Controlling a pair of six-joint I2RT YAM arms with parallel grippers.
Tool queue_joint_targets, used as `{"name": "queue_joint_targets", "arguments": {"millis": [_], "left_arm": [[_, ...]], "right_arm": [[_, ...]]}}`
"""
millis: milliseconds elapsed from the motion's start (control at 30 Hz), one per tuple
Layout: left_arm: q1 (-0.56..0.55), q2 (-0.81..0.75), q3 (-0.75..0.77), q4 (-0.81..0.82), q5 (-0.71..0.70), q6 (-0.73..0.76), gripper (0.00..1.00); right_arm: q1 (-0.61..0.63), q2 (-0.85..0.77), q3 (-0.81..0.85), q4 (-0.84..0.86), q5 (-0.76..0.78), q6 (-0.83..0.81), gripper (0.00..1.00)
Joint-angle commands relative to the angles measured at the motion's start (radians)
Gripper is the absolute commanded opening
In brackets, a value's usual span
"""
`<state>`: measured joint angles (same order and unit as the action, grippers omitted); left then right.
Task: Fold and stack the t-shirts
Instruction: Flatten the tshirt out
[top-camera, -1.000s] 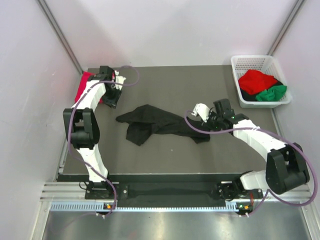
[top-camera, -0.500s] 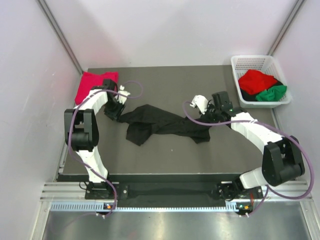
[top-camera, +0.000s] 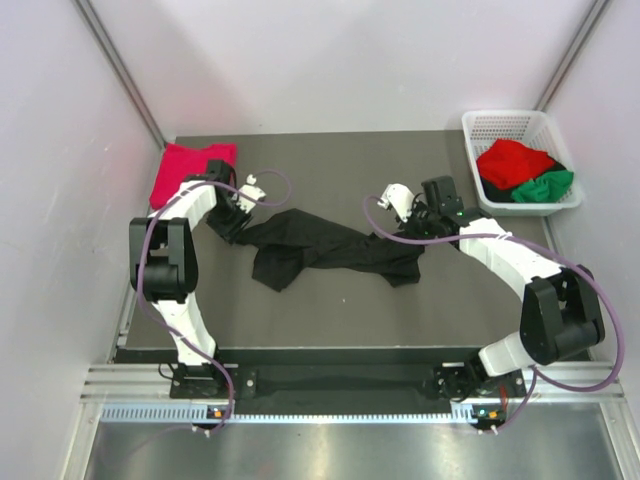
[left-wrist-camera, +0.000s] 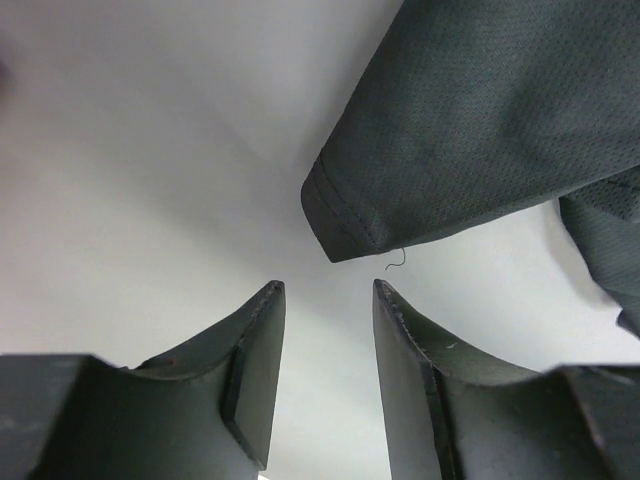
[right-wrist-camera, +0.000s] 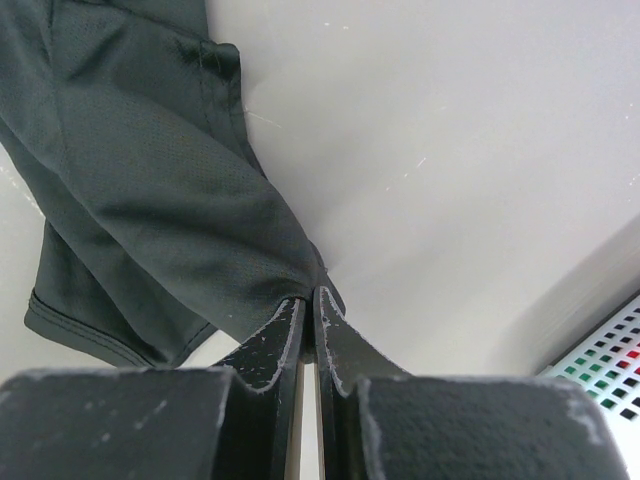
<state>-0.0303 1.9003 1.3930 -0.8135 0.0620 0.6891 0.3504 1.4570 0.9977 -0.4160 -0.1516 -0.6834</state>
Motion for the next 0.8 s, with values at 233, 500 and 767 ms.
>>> {"name": "queue_joint_targets", "arguments": {"millis": [233,500,767], "left_arm": [[-0.036,0.046,0.113,-0.073,0.064,0.119,0.42],[-0.048,0.103,0.158,-0.130,0.061,0.138,0.41],[-0.051,0.054,0.146,-0.154,0.059,0.164,0.43]], "right_arm": [[0.001,0.002,0.038,0.011,-0.016,0.005,0.04],[-0.001,-0.018,0.016,0.019,-0.013,0.005,0.04],[-0.001,-0.030,-0.010,0.029,-0.014,0.008,0.04]]}}
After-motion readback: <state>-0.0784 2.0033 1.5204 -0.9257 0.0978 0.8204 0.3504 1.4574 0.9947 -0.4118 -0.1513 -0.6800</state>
